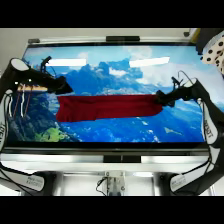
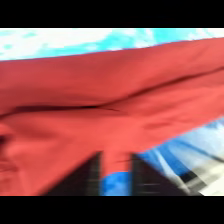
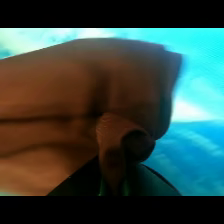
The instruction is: Fold the shirts.
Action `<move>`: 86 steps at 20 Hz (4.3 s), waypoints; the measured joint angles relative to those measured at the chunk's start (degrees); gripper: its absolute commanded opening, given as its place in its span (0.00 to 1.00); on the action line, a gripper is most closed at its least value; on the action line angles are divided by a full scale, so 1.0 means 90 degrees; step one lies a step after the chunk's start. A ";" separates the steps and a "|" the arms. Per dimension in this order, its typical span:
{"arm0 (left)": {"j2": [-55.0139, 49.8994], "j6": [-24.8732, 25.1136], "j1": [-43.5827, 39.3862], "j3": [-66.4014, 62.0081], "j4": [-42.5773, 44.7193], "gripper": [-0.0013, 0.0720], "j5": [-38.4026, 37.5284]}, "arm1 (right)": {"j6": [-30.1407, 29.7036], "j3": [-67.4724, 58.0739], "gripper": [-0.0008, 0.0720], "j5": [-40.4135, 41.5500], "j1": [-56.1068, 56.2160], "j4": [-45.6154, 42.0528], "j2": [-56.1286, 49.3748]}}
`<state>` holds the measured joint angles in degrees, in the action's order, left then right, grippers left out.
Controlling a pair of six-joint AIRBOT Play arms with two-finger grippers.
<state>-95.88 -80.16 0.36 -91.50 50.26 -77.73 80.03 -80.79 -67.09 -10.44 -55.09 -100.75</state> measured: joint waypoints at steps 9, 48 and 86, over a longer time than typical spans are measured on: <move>-0.1025 0.0000 -0.2868 0.0165 -0.1219 0.06 0.2001 | 0.0401 -0.0007 0.11 -0.1654 0.0005 0.0192 0.3045; 0.2183 -0.0119 0.0996 0.0712 0.0891 0.06 0.0573 | 0.0408 -0.0010 0.86 0.1919 0.3636 0.2327 0.0644; 0.2174 -0.0505 0.0979 0.0770 0.0886 0.06 0.0634 | -0.0260 -0.2671 0.11 -0.2176 -0.2514 -0.0814 0.0425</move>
<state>-76.31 -84.71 9.17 -84.58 58.24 -72.03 77.69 -104.84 -86.67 -33.06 -62.41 -96.92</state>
